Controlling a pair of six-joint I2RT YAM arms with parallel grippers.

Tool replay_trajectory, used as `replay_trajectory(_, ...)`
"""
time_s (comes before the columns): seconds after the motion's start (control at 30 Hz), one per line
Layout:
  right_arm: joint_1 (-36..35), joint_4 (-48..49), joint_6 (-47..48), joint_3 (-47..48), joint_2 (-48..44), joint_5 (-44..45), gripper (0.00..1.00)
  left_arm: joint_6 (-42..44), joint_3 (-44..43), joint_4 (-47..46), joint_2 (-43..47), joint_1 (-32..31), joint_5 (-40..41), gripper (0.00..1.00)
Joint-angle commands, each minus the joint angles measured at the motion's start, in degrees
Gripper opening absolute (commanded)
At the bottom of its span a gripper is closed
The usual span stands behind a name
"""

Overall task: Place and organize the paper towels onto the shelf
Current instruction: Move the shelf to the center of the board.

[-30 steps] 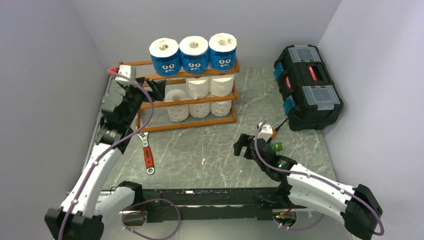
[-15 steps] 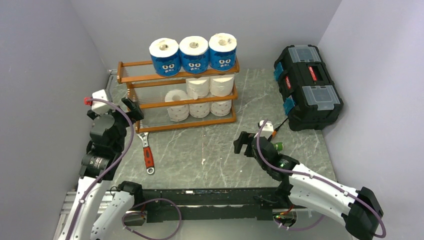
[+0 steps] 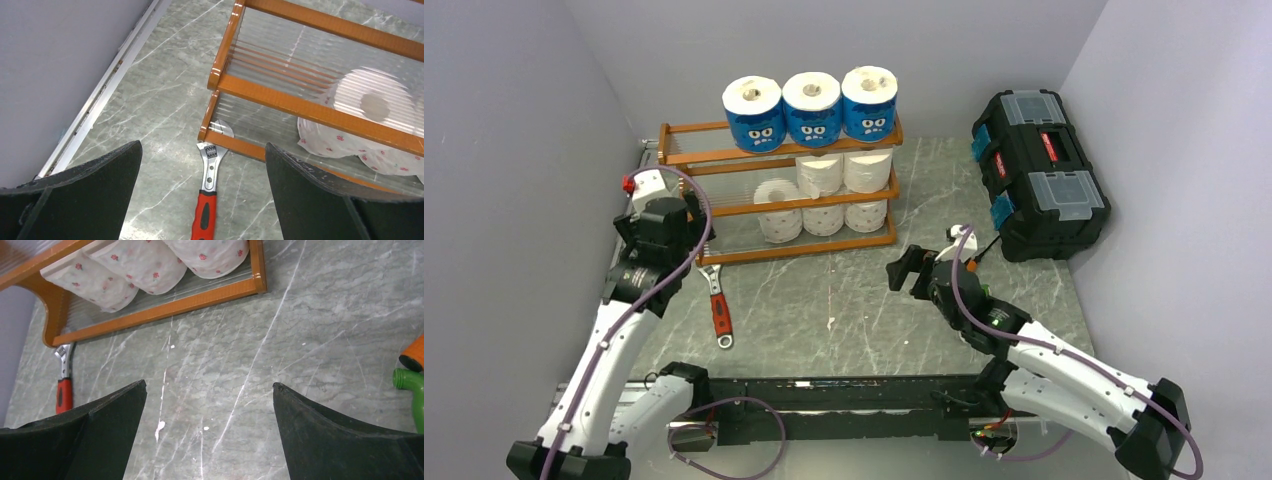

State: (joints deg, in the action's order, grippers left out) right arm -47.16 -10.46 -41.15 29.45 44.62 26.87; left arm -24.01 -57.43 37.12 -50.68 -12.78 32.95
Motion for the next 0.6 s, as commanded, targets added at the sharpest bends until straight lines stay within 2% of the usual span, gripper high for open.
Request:
replay_trajectory(0.0,0.2,0.0,-3.8,1.2,-2.2,-0.3,1.0,2.8,6.3,-10.8,6.3,0.2,1.4,0.99)
replay_trajectory(0.07,0.2,0.5,-4.0,1.0,-3.1,-0.2,1.0,3.3,8.3,-13.2,7.6,0.1,2.2,0.99)
replay_trajectory(0.2,0.2,-0.3,-5.1,0.5,-5.2,4.0,1.0,1.1,5.7,-6.7,1.6,0.2,9.0,0.99)
replay_trajectory(0.3,0.2,-2.7,-6.9,1.1,-6.0,7.1,1.0,-2.2,6.5,-5.7,-1.4,1.0,12.2,1.0)
replay_trajectory(0.43,0.2,-3.7,-7.7,1.2,-6.8,7.9,1.0,-5.3,10.3,-8.6,2.0,6.8,5.8,0.99)
replay_trajectory(0.57,0.2,-1.9,-6.7,0.2,-7.2,6.1,1.0,-12.2,7.3,-0.7,1.3,15.3,3.4,0.99)
